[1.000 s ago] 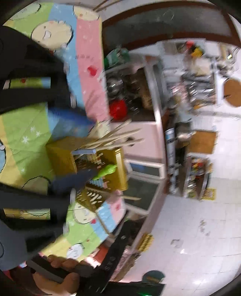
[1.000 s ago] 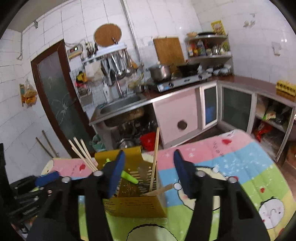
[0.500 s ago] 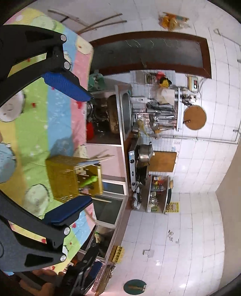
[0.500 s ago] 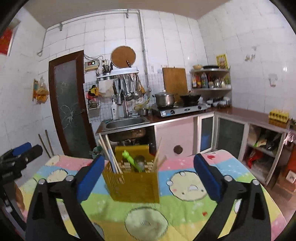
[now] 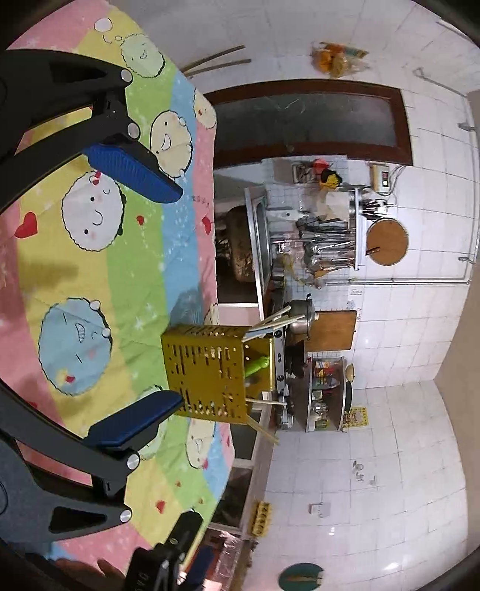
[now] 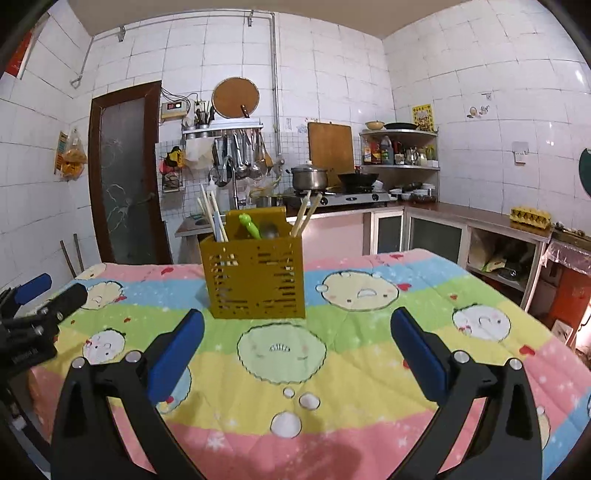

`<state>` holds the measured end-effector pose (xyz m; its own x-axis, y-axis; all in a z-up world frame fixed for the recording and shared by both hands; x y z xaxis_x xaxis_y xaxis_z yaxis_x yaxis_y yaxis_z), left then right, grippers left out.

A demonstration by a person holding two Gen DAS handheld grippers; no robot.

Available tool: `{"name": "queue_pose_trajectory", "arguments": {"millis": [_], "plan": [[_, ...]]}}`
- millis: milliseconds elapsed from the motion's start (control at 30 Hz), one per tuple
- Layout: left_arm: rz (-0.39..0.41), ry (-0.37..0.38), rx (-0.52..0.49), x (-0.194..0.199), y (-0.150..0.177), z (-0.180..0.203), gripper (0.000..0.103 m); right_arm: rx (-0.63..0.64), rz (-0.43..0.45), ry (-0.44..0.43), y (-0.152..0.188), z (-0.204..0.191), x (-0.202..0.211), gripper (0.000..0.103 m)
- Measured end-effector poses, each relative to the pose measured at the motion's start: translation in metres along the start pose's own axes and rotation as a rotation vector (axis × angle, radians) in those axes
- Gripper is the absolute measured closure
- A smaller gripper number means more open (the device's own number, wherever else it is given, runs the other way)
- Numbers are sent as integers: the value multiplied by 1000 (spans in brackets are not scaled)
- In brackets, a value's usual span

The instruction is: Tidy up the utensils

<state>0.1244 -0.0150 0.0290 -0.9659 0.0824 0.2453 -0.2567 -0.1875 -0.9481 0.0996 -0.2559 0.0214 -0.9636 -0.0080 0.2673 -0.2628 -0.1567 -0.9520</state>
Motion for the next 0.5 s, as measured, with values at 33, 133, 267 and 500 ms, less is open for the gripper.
{"name": "queue_pose_trajectory", "arguments": {"millis": [33, 133, 267, 500], "plan": [[-3, 2, -2, 1, 4, 0, 5, 1, 2, 6, 4, -1, 0, 4], [-18, 3, -9, -2, 13, 1, 5, 15, -1, 8, 10, -5, -1, 4], [-13, 3, -7, 0, 17, -2, 5, 35, -2, 7, 15, -9, -1, 4], [-10, 22, -23, 3, 26, -1, 5, 23, -1, 29, 21, -7, 1, 4]]}}
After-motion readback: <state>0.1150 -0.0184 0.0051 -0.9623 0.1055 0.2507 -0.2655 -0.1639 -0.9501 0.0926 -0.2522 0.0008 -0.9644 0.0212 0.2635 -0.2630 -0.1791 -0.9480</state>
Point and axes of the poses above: each gripper's, at about its wrist camera, not at the fingertips, and x roughly against the way its jaws point, z to its right, y to its underside, the point moved 1 cm from there along -x, roughly the way its jaws point, and after that the axes turned 14 degrees about x, right-handed, at the moved point
